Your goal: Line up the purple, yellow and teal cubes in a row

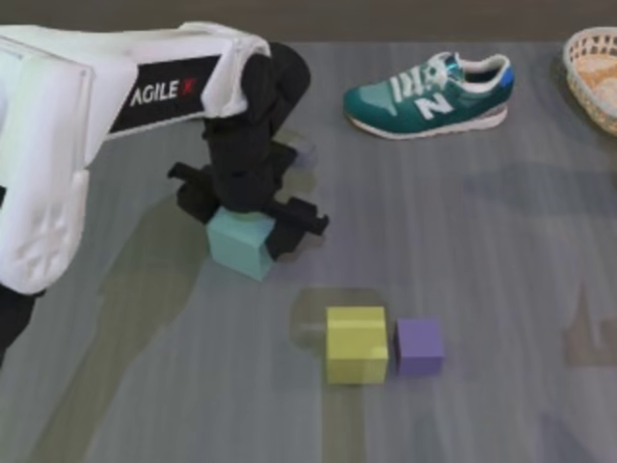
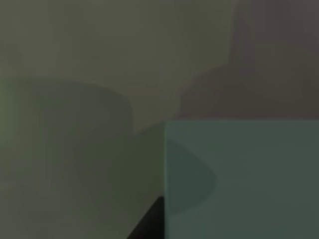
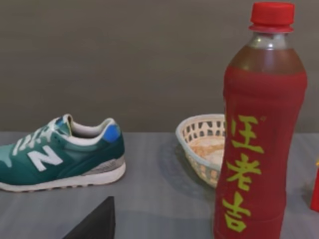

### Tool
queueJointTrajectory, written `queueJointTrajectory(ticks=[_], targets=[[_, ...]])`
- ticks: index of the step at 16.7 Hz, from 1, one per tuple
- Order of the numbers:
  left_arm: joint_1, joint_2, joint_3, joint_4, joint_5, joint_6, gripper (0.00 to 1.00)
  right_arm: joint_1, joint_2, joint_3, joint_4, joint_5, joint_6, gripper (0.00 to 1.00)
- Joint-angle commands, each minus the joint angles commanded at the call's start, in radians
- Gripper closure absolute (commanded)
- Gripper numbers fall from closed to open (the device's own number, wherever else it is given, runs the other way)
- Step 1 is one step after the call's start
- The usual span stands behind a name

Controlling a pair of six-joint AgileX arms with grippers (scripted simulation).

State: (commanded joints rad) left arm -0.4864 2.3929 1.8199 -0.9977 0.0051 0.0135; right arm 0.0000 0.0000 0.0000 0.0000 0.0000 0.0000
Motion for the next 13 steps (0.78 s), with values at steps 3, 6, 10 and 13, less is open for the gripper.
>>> queueJointTrajectory(ticks=[3,6,10,13], targets=[[0.0,0.0,0.0,0.0,0.0,0.0,1.0,0.0,0.0,0.0,0.0,0.0,0.0,0.0],[0.0,0.0,0.0,0.0,0.0,0.0,1.0,0.0,0.0,0.0,0.0,0.0,0.0,0.0],[0.0,0.0,0.0,0.0,0.0,0.0,1.0,0.0,0.0,0.0,0.0,0.0,0.0,0.0],[-0.001,-0.014,0.015,-0.02,0.0,0.001,1.0,0.0,0.0,0.0,0.0,0.0,0.0,0.0]])
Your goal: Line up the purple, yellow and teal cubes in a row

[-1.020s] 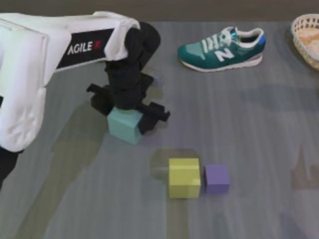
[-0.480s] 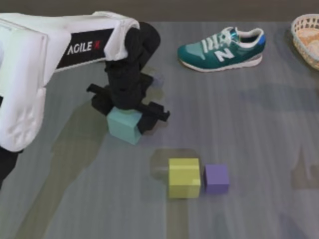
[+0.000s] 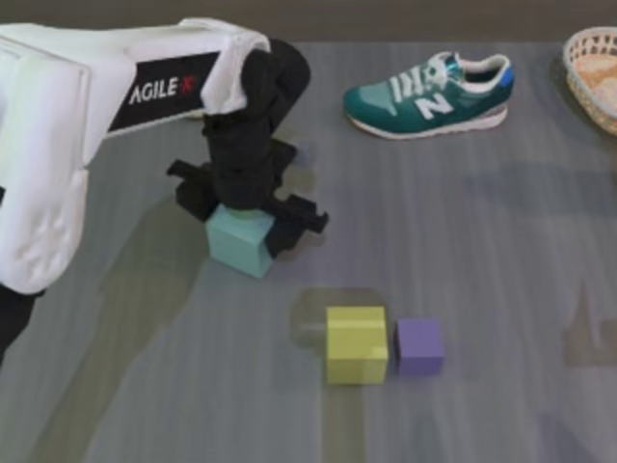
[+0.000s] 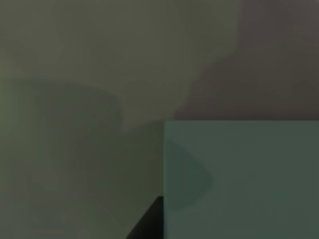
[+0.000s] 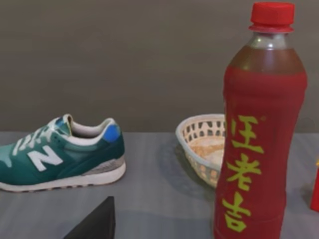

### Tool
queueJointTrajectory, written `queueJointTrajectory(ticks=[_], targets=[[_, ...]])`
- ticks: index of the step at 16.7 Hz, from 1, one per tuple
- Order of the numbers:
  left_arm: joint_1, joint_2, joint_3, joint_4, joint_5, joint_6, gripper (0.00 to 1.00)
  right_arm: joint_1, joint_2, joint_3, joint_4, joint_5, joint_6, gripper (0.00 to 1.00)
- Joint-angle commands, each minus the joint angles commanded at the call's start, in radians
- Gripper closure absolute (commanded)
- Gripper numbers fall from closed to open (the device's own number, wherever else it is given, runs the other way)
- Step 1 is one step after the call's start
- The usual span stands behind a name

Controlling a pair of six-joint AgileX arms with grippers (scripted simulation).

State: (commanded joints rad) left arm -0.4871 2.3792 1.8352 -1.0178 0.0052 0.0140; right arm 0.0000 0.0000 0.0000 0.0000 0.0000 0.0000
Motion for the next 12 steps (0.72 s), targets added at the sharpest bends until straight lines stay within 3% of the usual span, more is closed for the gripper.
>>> queueJointTrajectory(ticks=[7,12], targets=[[0.016,-0.056,0.149,-0.208,-0.001,-0.001,1.0,0.0,0.0,0.0,0.0,0.0,0.0,0.0],[0.011,-0.059,0.153,-0.215,-0.001,-0.002,1.0,0.0,0.0,0.0,0.0,0.0,0.0,0.0]])
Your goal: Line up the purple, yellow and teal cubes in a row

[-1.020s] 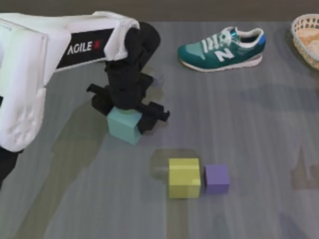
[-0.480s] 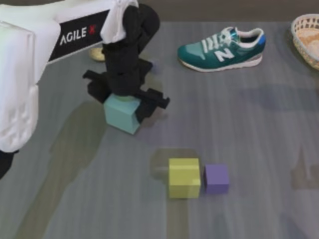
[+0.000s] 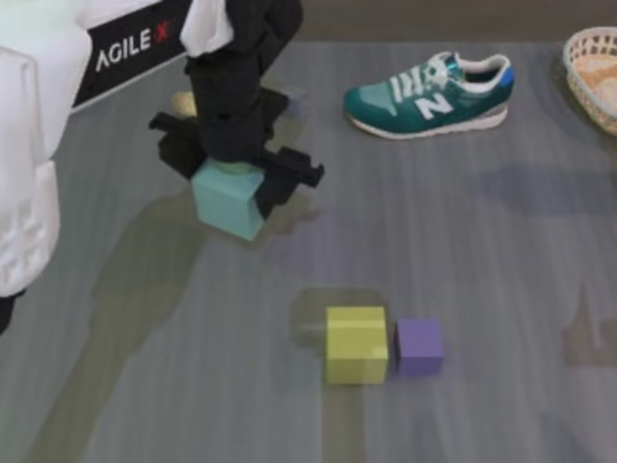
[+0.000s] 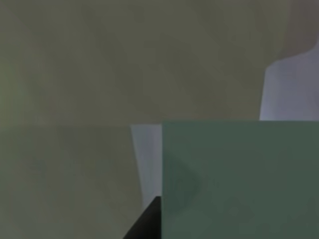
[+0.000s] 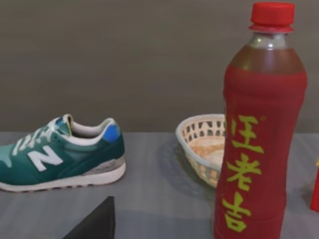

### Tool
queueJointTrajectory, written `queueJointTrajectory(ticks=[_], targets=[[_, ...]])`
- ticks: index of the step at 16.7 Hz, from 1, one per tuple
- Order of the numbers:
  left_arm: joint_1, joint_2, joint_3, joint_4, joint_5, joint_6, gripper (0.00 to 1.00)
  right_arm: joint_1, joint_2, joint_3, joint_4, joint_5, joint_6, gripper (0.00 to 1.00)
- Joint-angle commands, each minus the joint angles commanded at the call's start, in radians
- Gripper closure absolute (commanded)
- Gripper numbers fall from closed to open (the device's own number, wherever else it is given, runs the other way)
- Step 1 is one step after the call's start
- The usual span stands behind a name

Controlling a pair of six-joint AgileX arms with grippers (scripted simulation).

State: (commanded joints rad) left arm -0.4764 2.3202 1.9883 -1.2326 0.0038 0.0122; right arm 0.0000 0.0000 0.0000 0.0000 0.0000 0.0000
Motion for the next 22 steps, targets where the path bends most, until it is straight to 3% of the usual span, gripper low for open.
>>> queueJointTrajectory(ticks=[4,13,22], targets=[[-0.032,-0.081,-0.105,0.027,-0.001,-0.109,1.0,0.0,0.0,0.0,0.0,0.0,0.0,0.0],[-0.165,-0.426,-0.58,0.139,-0.008,-0.62,1.0,0.0,0.0,0.0,0.0,0.0,0.0,0.0],[-0.175,-0.457,-0.658,0.195,-0.009,-0.667,1.0,0.0,0.0,0.0,0.0,0.0,0.0,0.0]])
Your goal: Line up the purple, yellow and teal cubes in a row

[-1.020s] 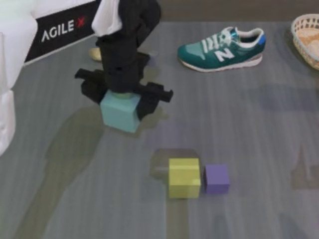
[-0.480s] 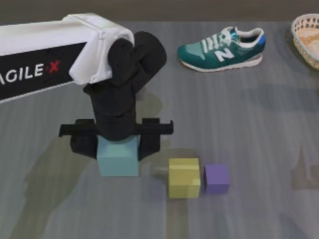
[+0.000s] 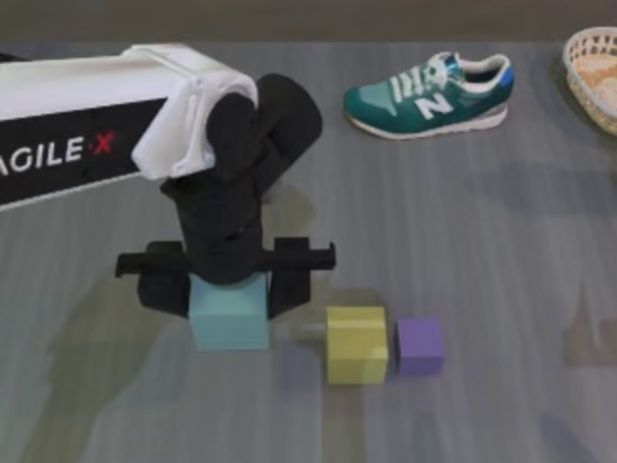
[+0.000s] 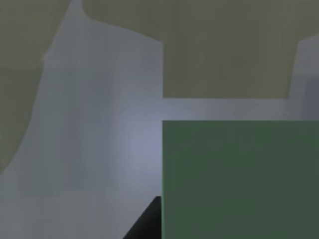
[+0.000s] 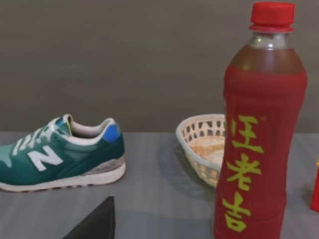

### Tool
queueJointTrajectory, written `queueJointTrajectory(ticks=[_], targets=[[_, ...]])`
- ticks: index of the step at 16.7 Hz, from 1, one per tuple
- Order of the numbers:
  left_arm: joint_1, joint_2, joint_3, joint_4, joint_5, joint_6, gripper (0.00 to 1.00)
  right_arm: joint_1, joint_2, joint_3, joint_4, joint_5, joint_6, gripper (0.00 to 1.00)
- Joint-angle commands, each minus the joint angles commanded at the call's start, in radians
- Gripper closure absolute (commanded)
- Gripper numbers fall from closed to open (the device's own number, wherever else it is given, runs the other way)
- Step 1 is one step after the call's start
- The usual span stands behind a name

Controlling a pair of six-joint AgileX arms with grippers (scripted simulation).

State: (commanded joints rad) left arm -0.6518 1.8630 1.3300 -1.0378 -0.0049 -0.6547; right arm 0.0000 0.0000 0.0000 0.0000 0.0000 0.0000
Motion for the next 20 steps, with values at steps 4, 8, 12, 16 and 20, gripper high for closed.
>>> queueJointTrajectory(ticks=[4,8,12,16,20], targets=[[-0.003,0.05,-0.092,0.156,0.0,0.002,1.0,0.0,0.0,0.0,0.0,0.0,0.0,0.0],[-0.004,0.079,-0.14,0.226,0.0,0.0,1.0,0.0,0.0,0.0,0.0,0.0,0.0,0.0],[-0.004,0.079,-0.14,0.226,0.0,0.0,0.92,0.0,0.0,0.0,0.0,0.0,0.0,0.0],[-0.004,0.079,-0.14,0.226,0.0,0.0,0.62,0.0,0.0,0.0,0.0,0.0,0.0,0.0],[-0.004,0.079,-0.14,0.226,0.0,0.0,0.32,0.0,0.0,0.0,0.0,0.0,0.0,0.0]])
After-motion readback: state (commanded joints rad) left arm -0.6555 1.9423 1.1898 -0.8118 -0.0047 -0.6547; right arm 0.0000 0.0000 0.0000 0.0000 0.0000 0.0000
